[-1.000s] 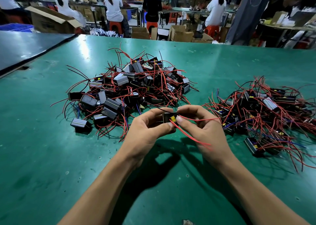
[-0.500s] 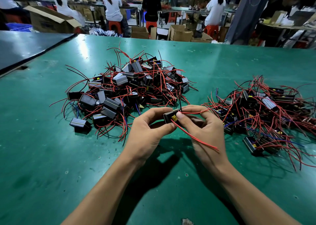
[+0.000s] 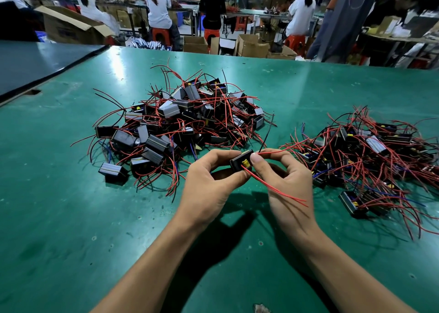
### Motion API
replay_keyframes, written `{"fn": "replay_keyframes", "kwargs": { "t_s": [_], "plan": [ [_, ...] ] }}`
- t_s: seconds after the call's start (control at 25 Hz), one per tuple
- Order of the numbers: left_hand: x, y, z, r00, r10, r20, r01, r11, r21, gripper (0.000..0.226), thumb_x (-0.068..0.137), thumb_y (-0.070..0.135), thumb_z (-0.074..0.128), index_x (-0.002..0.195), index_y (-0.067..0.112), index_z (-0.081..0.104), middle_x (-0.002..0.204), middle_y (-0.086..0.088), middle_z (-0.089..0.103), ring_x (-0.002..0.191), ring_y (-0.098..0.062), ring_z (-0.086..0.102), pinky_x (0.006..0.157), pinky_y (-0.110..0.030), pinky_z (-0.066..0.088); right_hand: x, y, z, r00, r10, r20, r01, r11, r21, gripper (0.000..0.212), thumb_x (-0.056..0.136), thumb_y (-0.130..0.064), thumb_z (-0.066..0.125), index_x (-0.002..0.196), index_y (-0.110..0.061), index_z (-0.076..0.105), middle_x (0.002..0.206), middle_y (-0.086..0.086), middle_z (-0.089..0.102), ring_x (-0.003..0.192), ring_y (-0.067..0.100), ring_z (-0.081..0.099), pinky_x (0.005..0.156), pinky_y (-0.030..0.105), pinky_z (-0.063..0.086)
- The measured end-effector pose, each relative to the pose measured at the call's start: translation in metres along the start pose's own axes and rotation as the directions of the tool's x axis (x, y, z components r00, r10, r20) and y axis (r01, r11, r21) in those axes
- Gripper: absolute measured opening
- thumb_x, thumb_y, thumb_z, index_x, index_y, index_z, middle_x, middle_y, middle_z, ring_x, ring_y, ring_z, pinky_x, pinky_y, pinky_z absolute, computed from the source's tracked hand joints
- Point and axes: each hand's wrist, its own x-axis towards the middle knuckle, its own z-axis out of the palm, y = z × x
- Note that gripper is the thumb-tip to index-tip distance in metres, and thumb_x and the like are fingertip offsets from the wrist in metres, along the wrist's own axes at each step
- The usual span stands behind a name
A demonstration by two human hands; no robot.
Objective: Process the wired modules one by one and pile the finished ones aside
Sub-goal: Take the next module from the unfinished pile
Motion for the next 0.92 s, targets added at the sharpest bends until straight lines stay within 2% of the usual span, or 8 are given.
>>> {"fn": "replay_keyframes", "kwargs": {
  "t_s": [0.16,0.32,0.4,0.56,0.64,0.72,0.84,0.92],
  "plan": [
    [-0.0009,0.0008,0.0035,1.000,0.027,-0.009,-0.027,0.999,0.030,0.030,0.073,0.012,0.085,0.100,0.014,0.072,0.094,0.002,0.076,0.089,-0.011,0.071,0.082,-0.024,0.057,-0.0008,-0.0021,0.0003,1.000,0.012,-0.010,-0.012,1.000,0.018,0.006,0.086,-0.013,0.077,0.085,-0.013,0.072,0.084,0.004,0.074,0.075,0.013,0.071,0.076,0.027,0.056],
    [-0.0029,0.0000,0.0065,0.995,0.087,-0.048,-0.079,0.986,0.148,0.027,0.072,0.010,0.086,0.094,0.014,0.072,0.084,0.010,0.074,0.075,0.007,0.066,0.069,-0.005,0.046,-0.0041,-0.0040,0.0023,0.988,-0.157,0.009,0.157,0.981,-0.113,0.011,0.086,-0.009,0.077,0.083,-0.017,0.070,0.088,0.001,0.069,0.083,0.011,0.069,0.080,0.021,0.053],
    [-0.0036,-0.0002,0.0067,0.993,0.101,-0.060,-0.088,0.980,0.176,0.027,0.072,0.009,0.086,0.093,0.015,0.071,0.084,0.012,0.074,0.075,0.007,0.067,0.069,-0.004,0.046,-0.0048,-0.0035,0.0027,0.980,-0.198,0.009,0.197,0.971,-0.138,0.012,0.085,-0.008,0.077,0.083,-0.018,0.071,0.089,0.000,0.067,0.086,0.009,0.067,0.080,0.018,0.051],
    [-0.0050,0.0005,0.0063,0.996,0.073,-0.059,-0.063,0.986,0.154,0.028,0.073,0.011,0.086,0.094,0.019,0.070,0.087,0.010,0.075,0.077,-0.005,0.072,0.075,-0.023,0.058,-0.0030,-0.0013,0.0014,0.997,-0.070,0.031,0.072,0.994,-0.086,0.010,0.086,-0.014,0.077,0.082,-0.021,0.071,0.088,-0.002,0.071,0.082,0.012,0.071,0.079,0.026,0.056],
    [-0.0054,-0.0001,0.0065,0.997,0.066,-0.051,-0.058,0.986,0.154,0.027,0.073,0.011,0.085,0.094,0.019,0.070,0.087,0.008,0.075,0.078,-0.009,0.073,0.077,-0.030,0.060,-0.0038,-0.0006,0.0017,0.999,-0.035,0.012,0.036,0.997,-0.068,0.008,0.087,-0.016,0.077,0.083,-0.020,0.071,0.083,-0.002,0.073,0.075,0.011,0.072,0.071,0.020,0.054],
    [-0.0058,-0.0003,0.0064,0.997,0.058,-0.050,-0.050,0.987,0.154,0.026,0.073,0.013,0.086,0.093,0.019,0.070,0.086,0.007,0.075,0.077,-0.011,0.073,0.076,-0.032,0.060,-0.0031,0.0004,0.0007,0.999,-0.043,-0.006,0.042,0.996,-0.084,0.009,0.088,-0.019,0.076,0.083,-0.021,0.070,0.081,-0.004,0.073,0.072,0.010,0.072,0.068,0.019,0.052],
    [-0.0065,0.0004,0.0064,0.998,0.056,-0.042,-0.049,0.986,0.160,0.027,0.072,0.015,0.087,0.092,0.019,0.070,0.084,0.007,0.075,0.075,-0.014,0.073,0.073,-0.031,0.060,-0.0043,-0.0016,0.0040,0.997,-0.070,-0.031,0.065,0.988,-0.142,0.010,0.088,-0.021,0.076,0.084,-0.026,0.067,0.081,-0.013,0.072,0.070,0.010,0.070,0.070,0.027,0.056],
    [-0.0069,0.0015,0.0068,0.998,0.047,-0.036,-0.041,0.988,0.151,0.027,0.072,0.013,0.087,0.092,0.017,0.070,0.084,0.006,0.075,0.075,-0.016,0.073,0.072,-0.032,0.060,-0.0021,0.0003,0.0003,0.995,-0.102,-0.016,0.098,0.982,-0.163,0.010,0.088,-0.021,0.076,0.086,-0.026,0.067,0.081,-0.017,0.070,0.069,0.005,0.069,0.070,0.020,0.054]
  ]
}}
